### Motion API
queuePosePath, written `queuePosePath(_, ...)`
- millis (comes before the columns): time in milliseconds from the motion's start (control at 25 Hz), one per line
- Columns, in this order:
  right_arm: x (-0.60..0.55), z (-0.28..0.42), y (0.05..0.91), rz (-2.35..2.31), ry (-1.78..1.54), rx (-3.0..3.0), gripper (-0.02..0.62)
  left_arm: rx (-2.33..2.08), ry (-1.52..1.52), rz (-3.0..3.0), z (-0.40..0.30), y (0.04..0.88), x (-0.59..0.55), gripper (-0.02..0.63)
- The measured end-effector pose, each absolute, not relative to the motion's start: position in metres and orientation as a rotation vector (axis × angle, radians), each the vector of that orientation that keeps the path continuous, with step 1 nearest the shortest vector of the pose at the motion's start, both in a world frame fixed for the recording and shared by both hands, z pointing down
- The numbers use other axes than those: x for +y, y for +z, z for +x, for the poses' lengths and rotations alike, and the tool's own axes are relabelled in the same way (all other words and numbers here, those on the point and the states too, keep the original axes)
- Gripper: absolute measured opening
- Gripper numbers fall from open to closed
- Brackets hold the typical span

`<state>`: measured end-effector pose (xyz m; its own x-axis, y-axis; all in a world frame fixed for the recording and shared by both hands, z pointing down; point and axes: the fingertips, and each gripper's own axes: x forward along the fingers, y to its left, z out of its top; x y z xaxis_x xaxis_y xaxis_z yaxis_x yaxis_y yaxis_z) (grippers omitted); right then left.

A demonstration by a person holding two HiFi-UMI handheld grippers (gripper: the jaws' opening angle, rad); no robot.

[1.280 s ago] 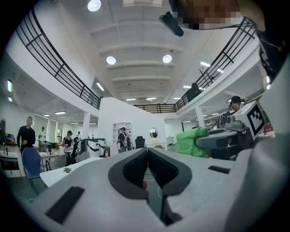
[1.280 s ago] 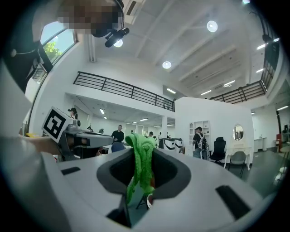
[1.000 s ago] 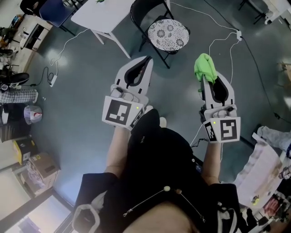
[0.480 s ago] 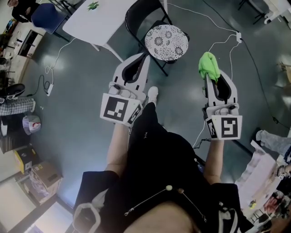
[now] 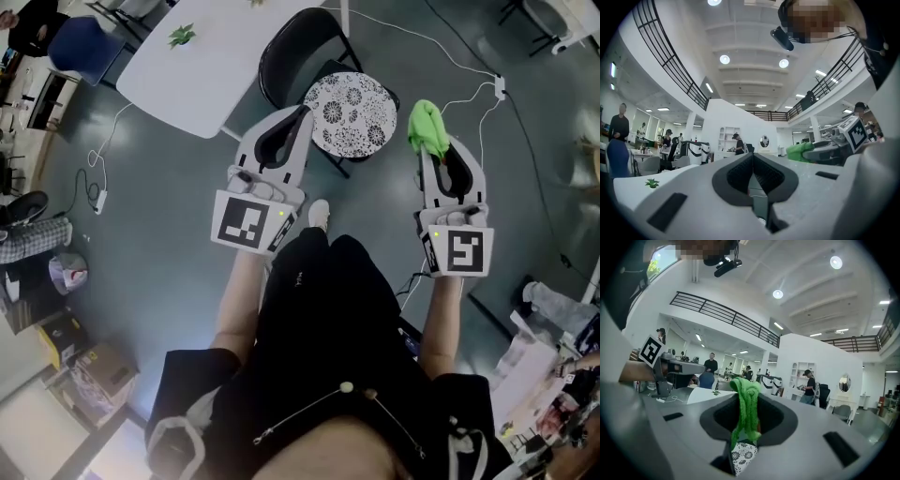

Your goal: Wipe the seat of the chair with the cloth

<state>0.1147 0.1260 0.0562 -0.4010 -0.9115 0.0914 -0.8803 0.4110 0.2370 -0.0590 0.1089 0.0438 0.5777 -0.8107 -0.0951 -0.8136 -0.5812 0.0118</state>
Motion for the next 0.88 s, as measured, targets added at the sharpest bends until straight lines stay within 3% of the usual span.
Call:
queuePosePath(360,0.039,0.121,0.117,1.432,-0.14,-2.387,0.095,1.397,0.098,-2.891,-0.043,0.091,0.053,0.006)
queuePosePath(880,-0.086,0.108,0.28,1.114,-0.128,-2.22,0.095,1.554,-0.05,-2.969,-0.025,0.228,-0.031,0.006)
